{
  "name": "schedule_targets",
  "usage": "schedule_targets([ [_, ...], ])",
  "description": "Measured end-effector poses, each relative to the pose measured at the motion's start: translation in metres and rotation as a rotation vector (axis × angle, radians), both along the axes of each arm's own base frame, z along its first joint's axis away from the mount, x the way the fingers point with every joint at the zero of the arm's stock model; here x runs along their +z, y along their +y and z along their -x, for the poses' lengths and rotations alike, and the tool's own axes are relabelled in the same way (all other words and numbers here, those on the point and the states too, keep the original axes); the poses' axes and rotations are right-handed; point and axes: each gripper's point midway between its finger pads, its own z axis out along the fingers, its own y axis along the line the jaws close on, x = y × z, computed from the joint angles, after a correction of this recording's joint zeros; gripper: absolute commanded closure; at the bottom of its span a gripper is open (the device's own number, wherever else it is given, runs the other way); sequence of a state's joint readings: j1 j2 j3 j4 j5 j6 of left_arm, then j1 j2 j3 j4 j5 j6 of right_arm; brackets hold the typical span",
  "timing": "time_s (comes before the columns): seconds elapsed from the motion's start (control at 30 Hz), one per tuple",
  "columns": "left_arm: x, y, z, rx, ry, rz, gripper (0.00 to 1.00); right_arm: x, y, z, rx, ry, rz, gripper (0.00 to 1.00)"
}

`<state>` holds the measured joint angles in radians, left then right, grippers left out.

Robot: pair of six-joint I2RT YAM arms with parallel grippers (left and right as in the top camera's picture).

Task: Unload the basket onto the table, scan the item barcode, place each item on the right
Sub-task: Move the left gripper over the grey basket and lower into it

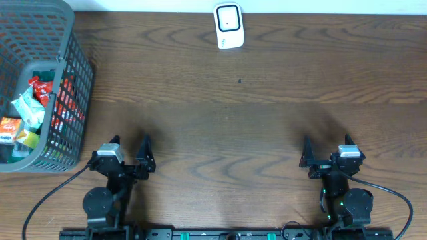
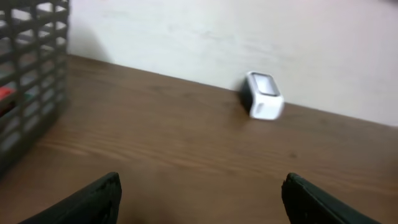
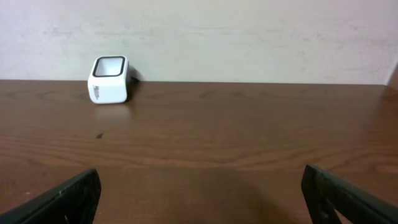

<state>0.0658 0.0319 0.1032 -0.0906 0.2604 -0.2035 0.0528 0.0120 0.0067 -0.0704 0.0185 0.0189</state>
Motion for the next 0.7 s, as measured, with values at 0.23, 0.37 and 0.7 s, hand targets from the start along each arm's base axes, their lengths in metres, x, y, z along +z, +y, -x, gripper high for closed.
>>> schedule_targets([
  [0.23,0.084,-0.017,0.006,-0.093,0.034,0.075,0.16,0.0,0.0,0.0,0.0,0.0,0.0,0.01],
  [0.37,0.122,-0.025,-0.003,-0.139,0.128,0.096,0.16,0.0,0.0,0.0,0.0,0.0,0.0,0.01],
  [0.7,0.144,-0.034,-0.042,-0.242,0.505,0.047,0.05,0.0,0.0,0.0,0.0,0.0,0.0,0.01],
])
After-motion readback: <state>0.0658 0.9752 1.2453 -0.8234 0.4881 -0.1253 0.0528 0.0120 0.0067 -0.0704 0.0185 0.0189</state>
